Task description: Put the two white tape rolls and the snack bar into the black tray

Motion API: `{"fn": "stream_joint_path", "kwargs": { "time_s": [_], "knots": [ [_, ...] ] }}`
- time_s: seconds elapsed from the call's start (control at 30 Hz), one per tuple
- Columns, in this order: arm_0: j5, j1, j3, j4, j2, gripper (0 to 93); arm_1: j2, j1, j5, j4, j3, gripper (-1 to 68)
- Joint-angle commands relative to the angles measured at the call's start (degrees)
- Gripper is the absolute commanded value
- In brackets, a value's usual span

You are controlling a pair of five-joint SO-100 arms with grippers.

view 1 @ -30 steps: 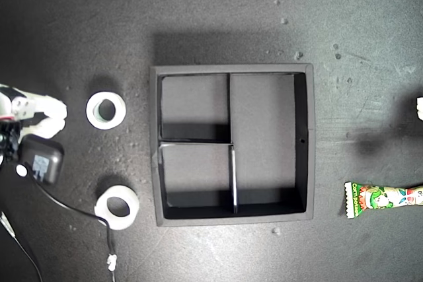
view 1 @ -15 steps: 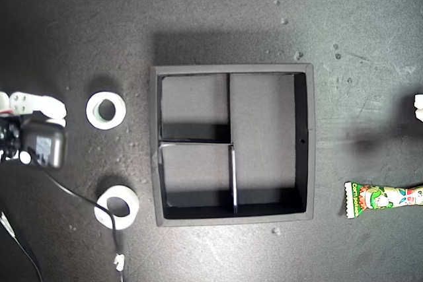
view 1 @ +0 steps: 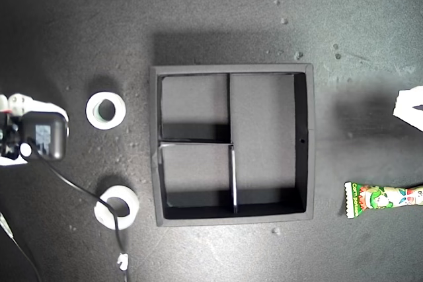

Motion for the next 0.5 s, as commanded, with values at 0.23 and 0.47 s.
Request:
{"fn": "stream_joint_path", "kwargs": {
  "time_s": [0.23,0.47],
  "knots": [
    [10.46,-1.49,2.46,-9.49,2.72,12.7,0.44,-3.87,5.71,3.78,0.7,-0.4],
    [19.51,-2.29,-3.96,-13.01,2.81,11.0,0.44,-6.94,-2.55,-0.62,-0.35,-0.2]
  ]
}}
